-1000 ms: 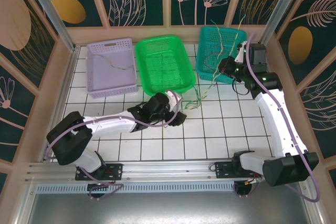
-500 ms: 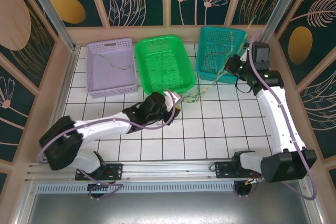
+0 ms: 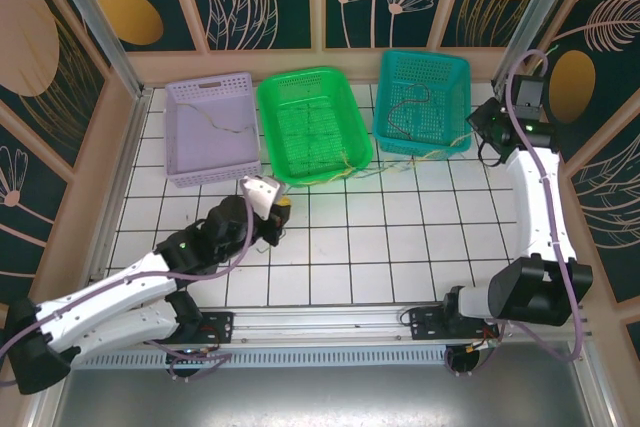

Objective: Untangle the cables

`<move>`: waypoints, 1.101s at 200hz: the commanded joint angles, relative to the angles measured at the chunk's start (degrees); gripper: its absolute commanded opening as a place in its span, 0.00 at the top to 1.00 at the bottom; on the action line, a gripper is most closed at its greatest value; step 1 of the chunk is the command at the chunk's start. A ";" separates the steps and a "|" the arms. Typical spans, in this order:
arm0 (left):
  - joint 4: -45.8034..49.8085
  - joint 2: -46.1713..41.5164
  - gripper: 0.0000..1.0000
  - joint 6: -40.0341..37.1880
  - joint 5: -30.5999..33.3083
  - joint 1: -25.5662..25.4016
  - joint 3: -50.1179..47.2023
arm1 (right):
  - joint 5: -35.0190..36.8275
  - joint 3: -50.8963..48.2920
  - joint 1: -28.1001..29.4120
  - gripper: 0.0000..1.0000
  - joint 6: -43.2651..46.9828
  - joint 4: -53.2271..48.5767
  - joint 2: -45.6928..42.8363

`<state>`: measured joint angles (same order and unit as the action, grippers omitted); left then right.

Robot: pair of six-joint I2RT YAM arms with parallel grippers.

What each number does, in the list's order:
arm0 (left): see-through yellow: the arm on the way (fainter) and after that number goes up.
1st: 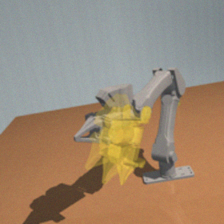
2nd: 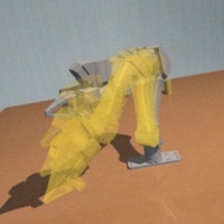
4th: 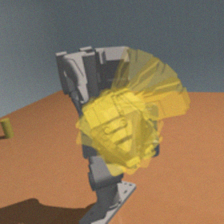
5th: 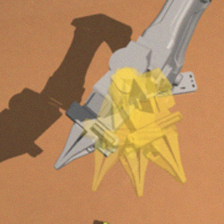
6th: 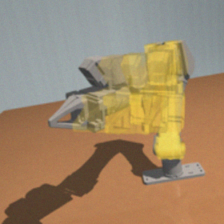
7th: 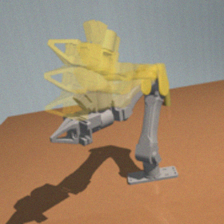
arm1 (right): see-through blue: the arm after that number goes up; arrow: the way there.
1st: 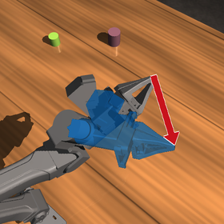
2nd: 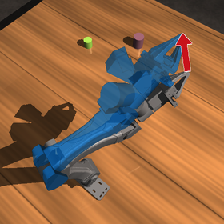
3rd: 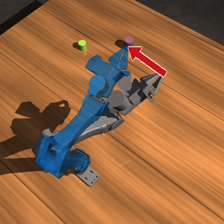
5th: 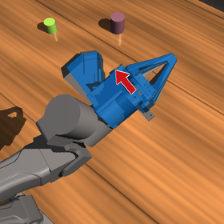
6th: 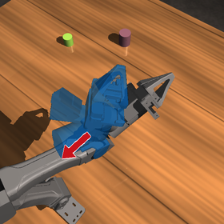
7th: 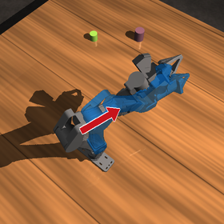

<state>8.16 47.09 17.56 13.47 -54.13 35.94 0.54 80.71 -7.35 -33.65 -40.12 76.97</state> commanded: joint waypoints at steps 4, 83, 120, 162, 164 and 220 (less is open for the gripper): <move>3.49 -4.84 1.00 4.55 7.04 0.11 0.14 | 1.31 2.24 -0.21 1.00 -0.98 0.80 0.13; 1.89 0.74 1.00 2.42 3.69 0.16 5.21 | -1.83 -11.76 4.55 1.00 -4.01 3.25 -5.75; 1.40 3.39 1.00 1.07 0.21 0.12 5.36 | -6.38 -22.65 7.98 1.00 -9.53 7.64 -9.24; 6.41 5.68 1.00 0.04 -4.33 0.09 3.06 | -3.94 -22.72 9.28 1.00 -8.60 7.35 -13.06; 6.42 5.89 1.00 0.02 -4.33 0.14 2.90 | -4.00 -22.55 9.33 1.00 -8.45 7.40 -13.00; 2.28 17.98 1.00 -4.75 0.57 0.16 2.55 | -6.11 -22.15 14.17 1.00 -3.46 16.25 -16.77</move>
<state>12.58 60.34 16.23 11.94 -54.13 38.52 -4.40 57.43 4.19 -40.51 -30.72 63.00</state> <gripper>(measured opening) 0.072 0.062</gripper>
